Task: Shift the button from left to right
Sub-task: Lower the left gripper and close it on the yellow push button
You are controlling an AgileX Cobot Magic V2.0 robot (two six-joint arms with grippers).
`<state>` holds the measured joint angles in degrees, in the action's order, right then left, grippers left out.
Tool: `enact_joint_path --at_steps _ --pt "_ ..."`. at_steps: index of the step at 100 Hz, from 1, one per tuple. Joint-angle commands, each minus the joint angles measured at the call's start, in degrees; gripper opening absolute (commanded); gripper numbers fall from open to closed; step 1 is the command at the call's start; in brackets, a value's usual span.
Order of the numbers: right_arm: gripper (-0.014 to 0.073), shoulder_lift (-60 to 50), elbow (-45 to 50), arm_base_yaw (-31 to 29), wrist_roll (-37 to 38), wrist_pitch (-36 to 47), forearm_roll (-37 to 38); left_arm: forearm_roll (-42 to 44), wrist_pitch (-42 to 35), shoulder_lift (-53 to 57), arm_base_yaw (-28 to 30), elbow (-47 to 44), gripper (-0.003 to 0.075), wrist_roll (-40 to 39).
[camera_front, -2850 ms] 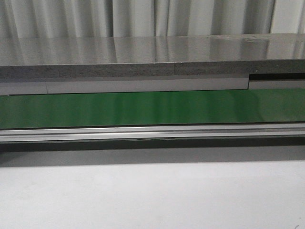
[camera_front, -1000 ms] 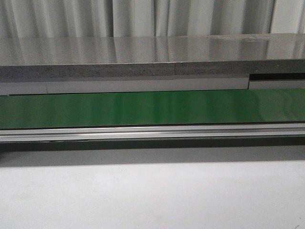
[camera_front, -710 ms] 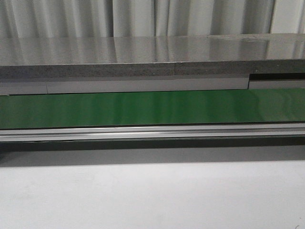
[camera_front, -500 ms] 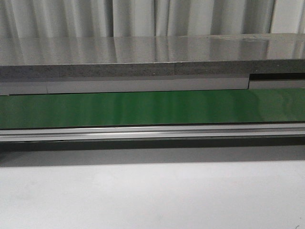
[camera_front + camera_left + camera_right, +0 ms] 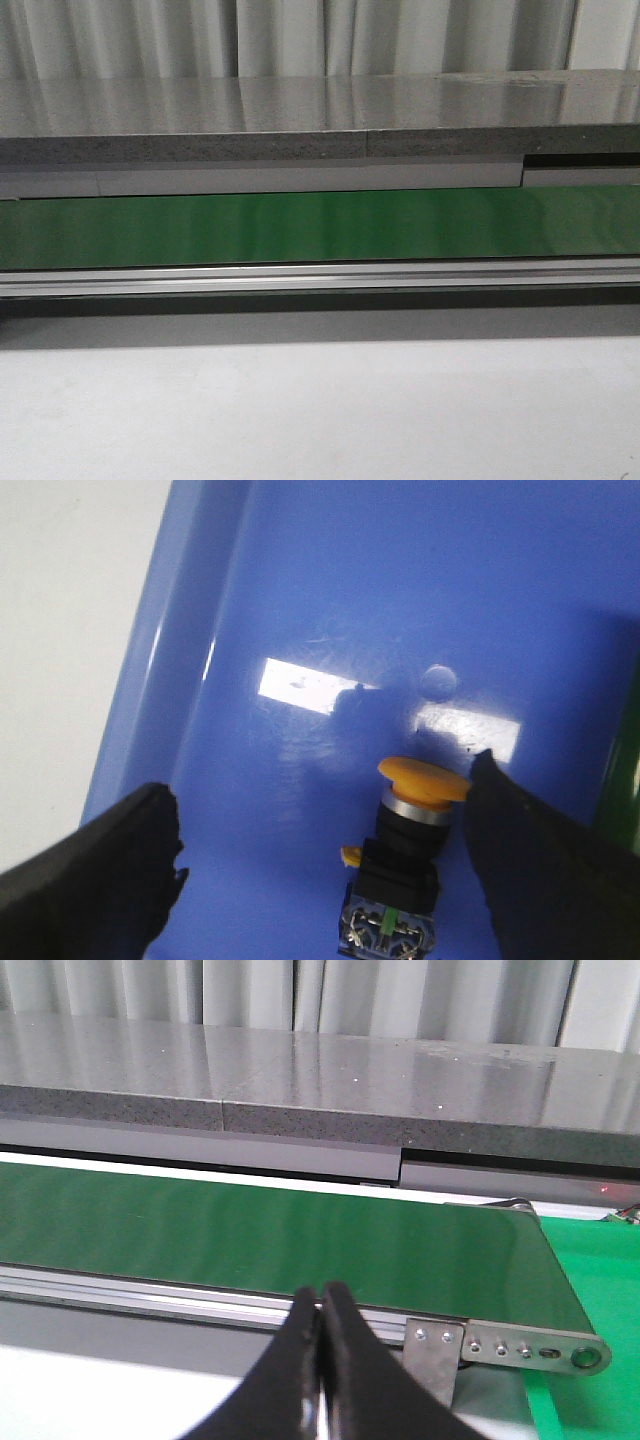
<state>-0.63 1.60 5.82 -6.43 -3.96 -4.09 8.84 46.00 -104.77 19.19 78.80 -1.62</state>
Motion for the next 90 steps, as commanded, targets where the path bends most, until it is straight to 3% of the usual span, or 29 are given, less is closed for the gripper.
enact_joint_path --at_steps 1,40,90 --pt "-0.0068 -1.04 -1.00 -0.04 0.06 4.84 0.31 -1.07 -0.84 0.92 0.22 2.32 0.0567 1.62" --pt "-0.0068 -1.04 -1.00 -0.04 0.06 4.84 0.31 -6.40 1.41 -3.22 0.25 2.32 0.0567 4.44" --pt "-0.0068 -1.04 -1.00 -0.04 0.06 4.84 0.31 -6.41 3.19 -8.24 0.25 2.32 0.0567 4.44"
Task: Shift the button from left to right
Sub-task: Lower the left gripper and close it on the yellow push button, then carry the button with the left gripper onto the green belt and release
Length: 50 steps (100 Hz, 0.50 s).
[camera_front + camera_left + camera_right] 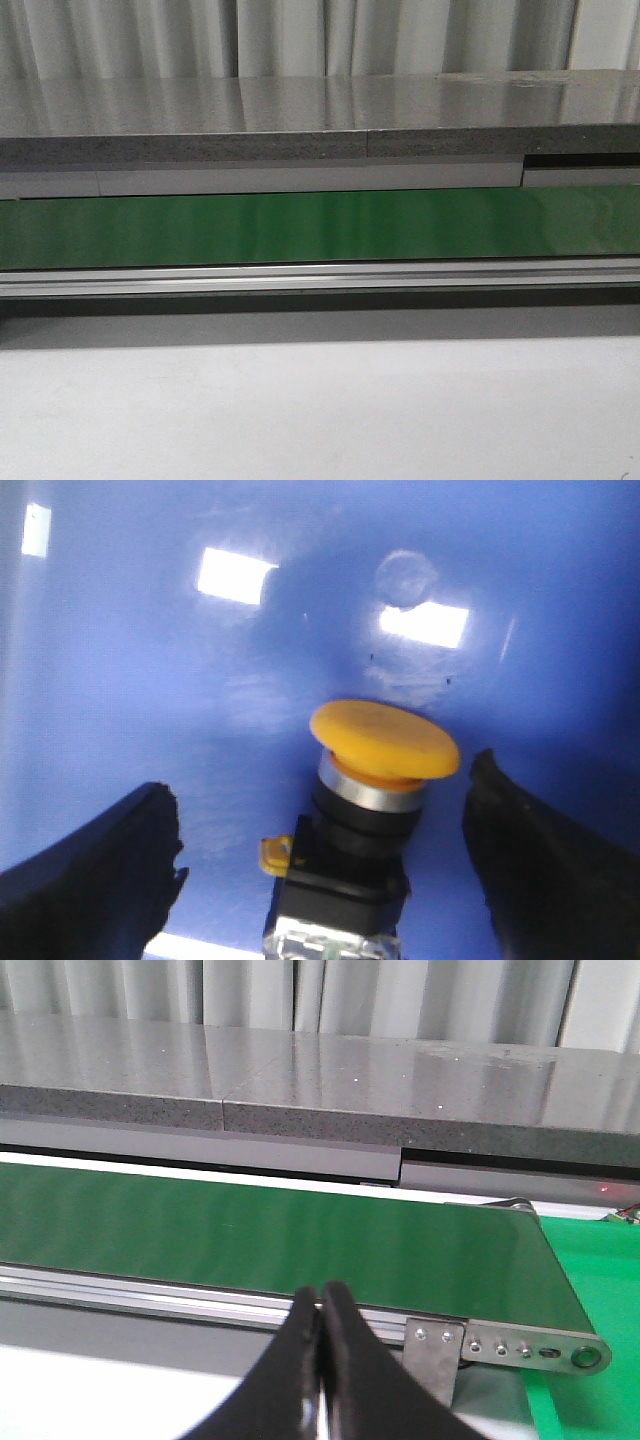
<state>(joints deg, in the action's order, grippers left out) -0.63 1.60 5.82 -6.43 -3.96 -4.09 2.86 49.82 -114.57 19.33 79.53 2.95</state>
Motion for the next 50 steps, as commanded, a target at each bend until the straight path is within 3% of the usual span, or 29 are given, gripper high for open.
enact_joint_path --at_steps 1,20,27,39,50 --pt "-0.0068 -1.04 -1.00 -0.04 0.06 4.84 0.31 -0.43 -0.63 1.44 0.11 1.60 0.0567 -0.12" --pt "-0.0068 -1.04 -1.00 -0.04 0.06 4.84 0.31 -0.43 -1.32 -0.02 0.11 1.60 0.0563 -0.12" --pt "-0.0068 -1.04 -1.00 -0.04 0.06 4.84 0.31 -0.43 -1.83 -0.02 0.11 1.60 0.0529 -0.12" --pt "-0.0068 -1.04 -1.00 -0.04 0.06 4.84 0.31 -0.43 -2.08 -0.02 0.11 1.60 0.0379 -0.12" --pt "-0.0068 -1.04 -1.00 -0.04 0.06 4.84 0.31 -0.43 -2.11 -0.02 0.11 1.60 0.0185 -0.12"
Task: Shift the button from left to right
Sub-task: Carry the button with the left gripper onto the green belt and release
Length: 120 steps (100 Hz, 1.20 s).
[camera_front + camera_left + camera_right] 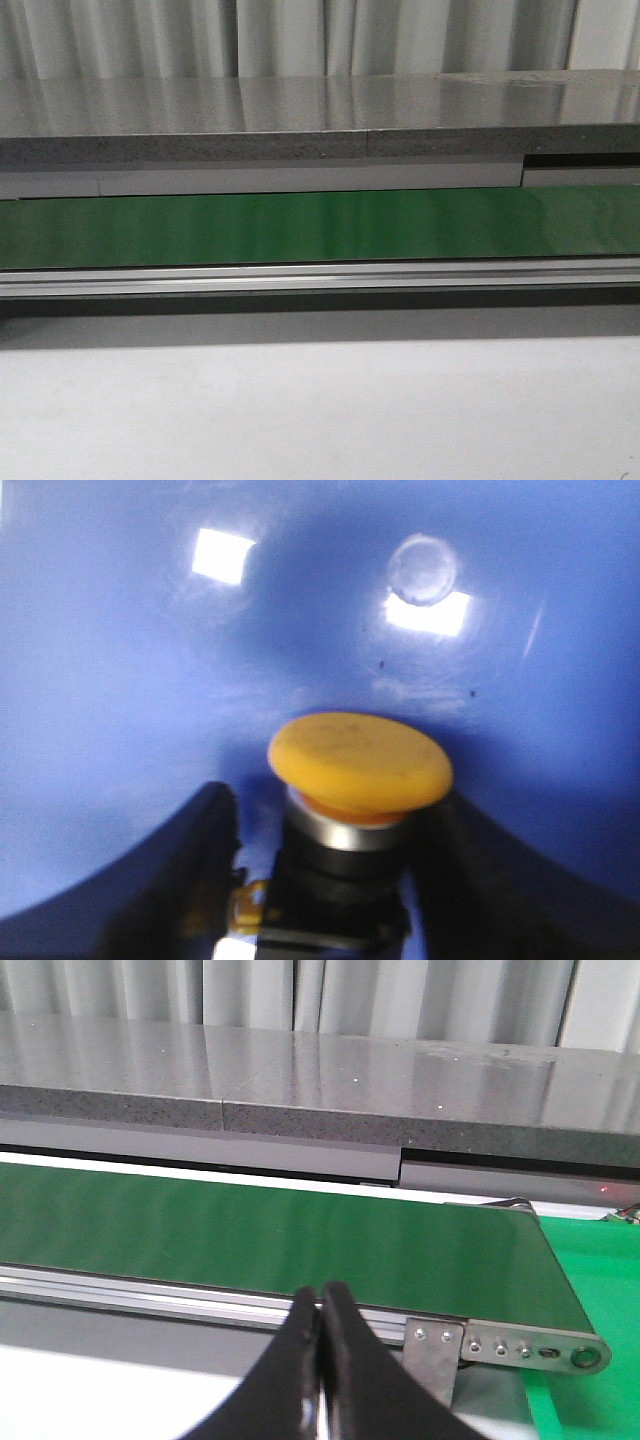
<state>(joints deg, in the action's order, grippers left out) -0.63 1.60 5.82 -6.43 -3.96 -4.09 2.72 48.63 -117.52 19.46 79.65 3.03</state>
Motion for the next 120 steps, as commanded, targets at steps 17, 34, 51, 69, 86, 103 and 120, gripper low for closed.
enact_joint_path --at_steps 17,34,51,69,86,103,120 --pt "-0.0068 -1.04 -1.00 -0.04 0.06 4.84 0.31 -0.20 -1.25 2.93 0.07 1.48 -0.0020 -0.20" --pt "-0.0068 -1.04 -1.00 -0.04 0.06 4.84 0.31 0.38 -1.28 3.47 0.31 1.48 -0.0020 -0.20" --pt "-0.0068 -1.04 -1.00 -0.04 0.06 4.84 0.31 0.39 -1.28 6.65 0.51 2.79 -0.0020 -0.20" --pt "-0.0068 -1.04 -1.00 -0.04 0.06 4.84 0.31 -2.72 0.92 11.56 0.51 5.46 -0.0020 -0.20" --pt "-0.0068 -1.04 -1.00 -0.04 0.06 4.84 0.31 -3.97 3.21 14.35 -2.03 7.02 -0.0020 1.32" --pt "-0.0068 -1.04 -1.00 -0.04 0.06 4.84 0.31 -4.75 5.00 14.52 -6.74 7.02 -0.0020 2.51" --pt "-0.0068 -1.04 -1.00 -0.04 0.06 4.84 0.31 -4.75 6.15 14.52 -10.64 7.02 -0.0020 2.63"
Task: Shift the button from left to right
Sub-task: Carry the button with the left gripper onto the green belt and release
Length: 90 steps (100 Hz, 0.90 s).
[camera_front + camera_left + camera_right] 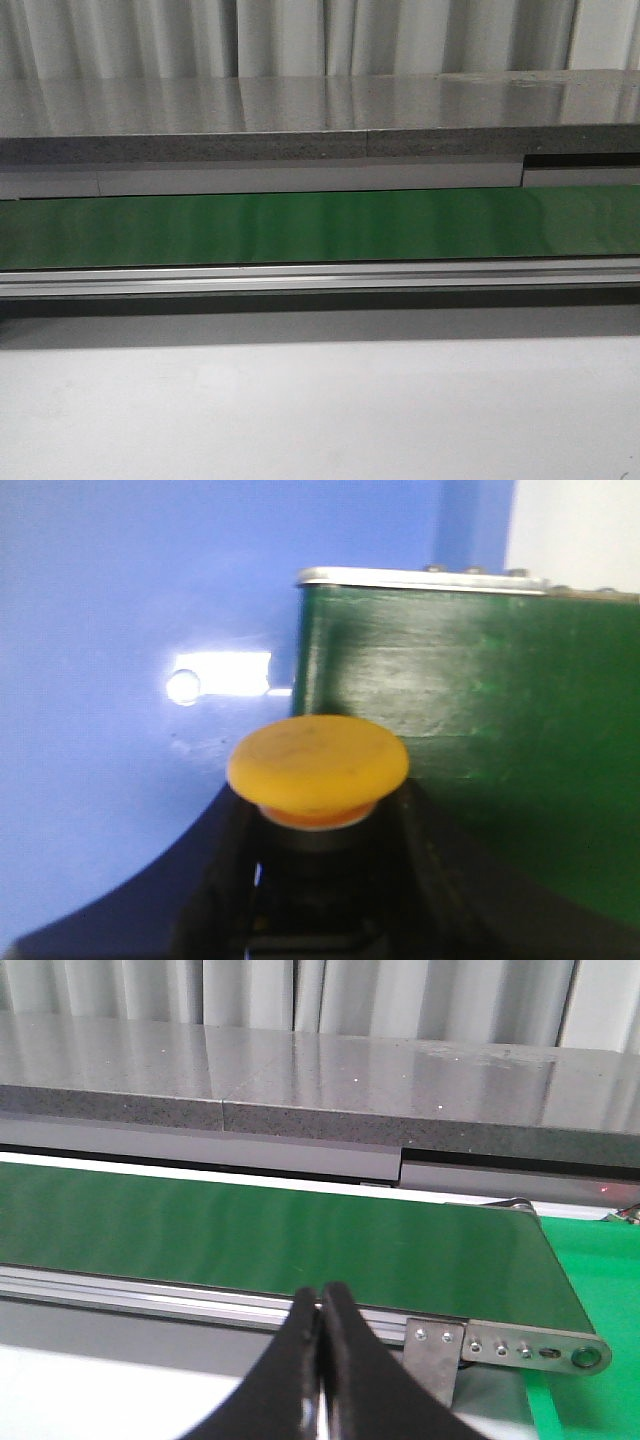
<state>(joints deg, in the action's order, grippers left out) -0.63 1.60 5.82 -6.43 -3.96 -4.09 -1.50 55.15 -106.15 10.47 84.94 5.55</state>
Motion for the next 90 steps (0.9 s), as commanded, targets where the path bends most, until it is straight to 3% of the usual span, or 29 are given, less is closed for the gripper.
enact_joint_path --at_steps 1,39,51,70,77,90 --pt "-0.0068 -1.04 -1.00 -0.04 0.06 4.84 0.31 -0.52 -0.38 3.16 -1.75 1.73 -0.0020 0.11" --pt "-0.0068 -1.04 -1.00 -0.04 0.06 4.84 0.31 -1.41 2.27 0.80 -2.67 1.38 0.0004 0.11" --pt "-0.0068 -1.04 -1.00 -0.04 0.06 4.84 0.31 -1.63 2.81 -0.13 -2.67 1.38 0.0174 0.11" --pt "-0.0068 -1.04 -1.00 -0.04 0.06 4.84 0.31 -1.63 2.81 -0.02 -2.67 1.60 0.0624 0.35" --pt "-0.0068 -1.04 -1.00 -0.04 0.06 4.84 0.31 -2.68 3.19 0.13 -2.67 1.60 0.0695 2.01" --pt "-0.0068 -1.04 -1.00 -0.04 0.06 4.84 0.31 -8.32 3.52 1.85 -2.75 1.60 0.0677 5.51"
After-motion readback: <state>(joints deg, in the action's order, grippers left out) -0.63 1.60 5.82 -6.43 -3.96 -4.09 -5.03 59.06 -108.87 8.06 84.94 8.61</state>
